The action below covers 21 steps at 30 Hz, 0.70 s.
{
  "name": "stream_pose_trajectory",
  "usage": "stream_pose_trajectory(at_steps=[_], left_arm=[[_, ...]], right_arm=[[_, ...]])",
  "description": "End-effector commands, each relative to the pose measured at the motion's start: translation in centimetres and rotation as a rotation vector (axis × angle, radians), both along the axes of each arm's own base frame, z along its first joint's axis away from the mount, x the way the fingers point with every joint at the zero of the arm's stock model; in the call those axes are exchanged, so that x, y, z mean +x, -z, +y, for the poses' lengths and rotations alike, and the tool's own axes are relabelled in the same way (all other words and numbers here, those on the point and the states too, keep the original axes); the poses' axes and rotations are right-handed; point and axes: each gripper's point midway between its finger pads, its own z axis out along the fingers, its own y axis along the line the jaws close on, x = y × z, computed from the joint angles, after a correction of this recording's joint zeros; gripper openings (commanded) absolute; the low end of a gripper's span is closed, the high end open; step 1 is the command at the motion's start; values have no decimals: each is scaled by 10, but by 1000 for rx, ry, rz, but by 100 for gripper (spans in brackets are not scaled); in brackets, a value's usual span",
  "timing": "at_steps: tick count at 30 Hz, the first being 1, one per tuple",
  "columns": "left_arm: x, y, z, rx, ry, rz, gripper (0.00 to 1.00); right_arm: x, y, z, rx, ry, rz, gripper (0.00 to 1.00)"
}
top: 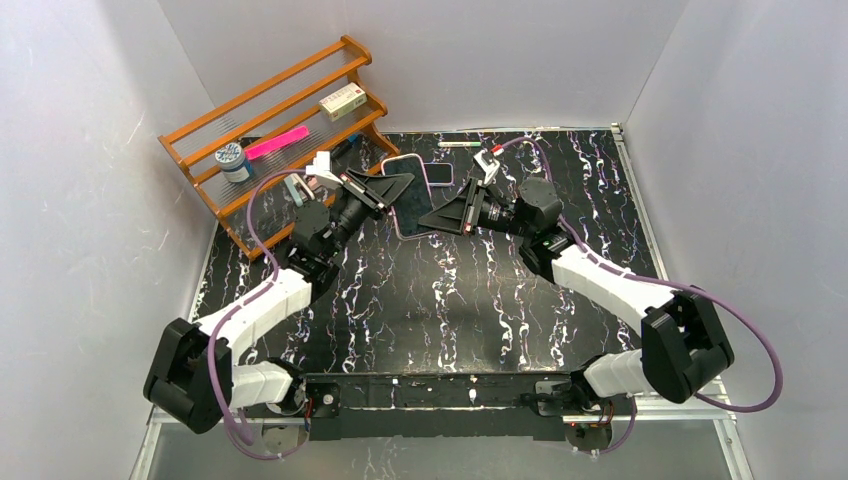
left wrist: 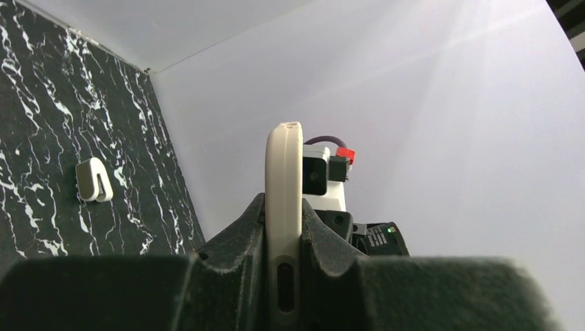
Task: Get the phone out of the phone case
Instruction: Remove the phone case from the phone.
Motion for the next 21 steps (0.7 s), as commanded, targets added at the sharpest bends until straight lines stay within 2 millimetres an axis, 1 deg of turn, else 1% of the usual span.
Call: stream_pose_trajectory(at_steps=[1, 2, 4, 6, 8, 11, 14, 16, 21], left_arm=[[-58, -21, -23, 12, 214, -125, 0], [-55, -19, -21, 29, 199, -127, 3], [-50, -16, -15, 66, 162, -130, 13], [-46, -16, -9, 102, 128, -141, 20], [-42, -15, -2, 129, 97, -145, 32], [-39, -14, 10, 160, 49, -147, 44], [-41, -13, 20, 186, 14, -157, 51], [-44, -7, 24, 215, 3, -157, 55], [-48, 19, 29, 302, -1, -127, 58]], right_arm=[[31, -52, -7, 111, 110, -171, 17], [31, -53, -8, 111, 110, -173, 11], [30, -54, -11, 110, 109, -173, 1], [30, -56, -15, 111, 113, -170, 1], [31, -58, -19, 113, 119, -172, 1], [32, -62, -24, 114, 126, -176, 1], [35, -66, -29, 114, 136, -181, 1], [36, -68, -31, 117, 138, -183, 1], [37, -72, -33, 129, 137, -180, 1]])
